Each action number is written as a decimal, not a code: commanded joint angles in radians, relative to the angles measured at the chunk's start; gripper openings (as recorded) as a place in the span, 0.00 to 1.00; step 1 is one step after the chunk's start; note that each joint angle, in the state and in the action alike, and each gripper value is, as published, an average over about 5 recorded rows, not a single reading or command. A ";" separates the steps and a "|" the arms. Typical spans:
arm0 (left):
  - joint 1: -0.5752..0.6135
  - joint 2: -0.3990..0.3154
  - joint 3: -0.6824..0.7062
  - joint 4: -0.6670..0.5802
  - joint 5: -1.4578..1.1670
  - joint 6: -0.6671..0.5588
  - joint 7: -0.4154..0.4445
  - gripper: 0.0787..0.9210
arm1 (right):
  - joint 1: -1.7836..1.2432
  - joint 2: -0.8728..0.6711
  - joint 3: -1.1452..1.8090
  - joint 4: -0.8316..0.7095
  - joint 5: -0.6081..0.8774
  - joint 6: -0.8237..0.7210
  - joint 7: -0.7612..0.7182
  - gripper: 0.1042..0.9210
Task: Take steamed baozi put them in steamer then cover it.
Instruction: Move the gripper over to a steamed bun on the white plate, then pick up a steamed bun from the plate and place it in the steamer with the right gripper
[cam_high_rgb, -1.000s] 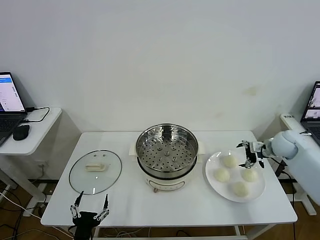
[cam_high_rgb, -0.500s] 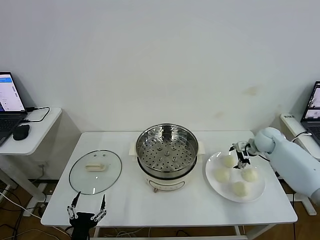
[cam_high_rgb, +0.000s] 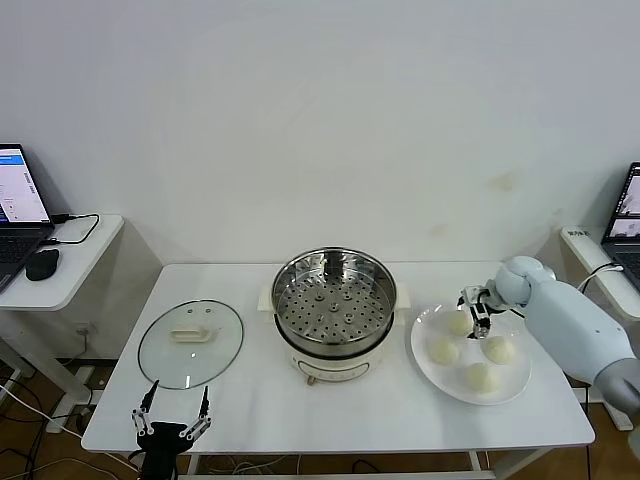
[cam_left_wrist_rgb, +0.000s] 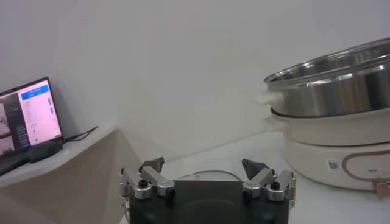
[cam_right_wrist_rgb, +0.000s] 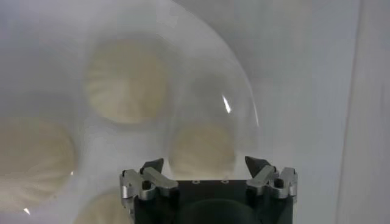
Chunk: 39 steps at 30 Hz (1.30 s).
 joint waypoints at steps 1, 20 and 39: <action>0.003 0.000 -0.002 -0.002 0.001 -0.004 0.000 0.88 | 0.008 0.026 -0.005 -0.034 -0.018 0.006 0.005 0.79; 0.010 -0.002 -0.002 -0.015 0.001 -0.012 0.000 0.88 | 0.129 -0.141 -0.143 0.205 0.193 -0.039 -0.049 0.56; 0.006 0.018 0.005 -0.025 -0.025 -0.028 0.006 0.88 | 0.706 -0.110 -0.580 0.465 0.622 -0.038 0.032 0.58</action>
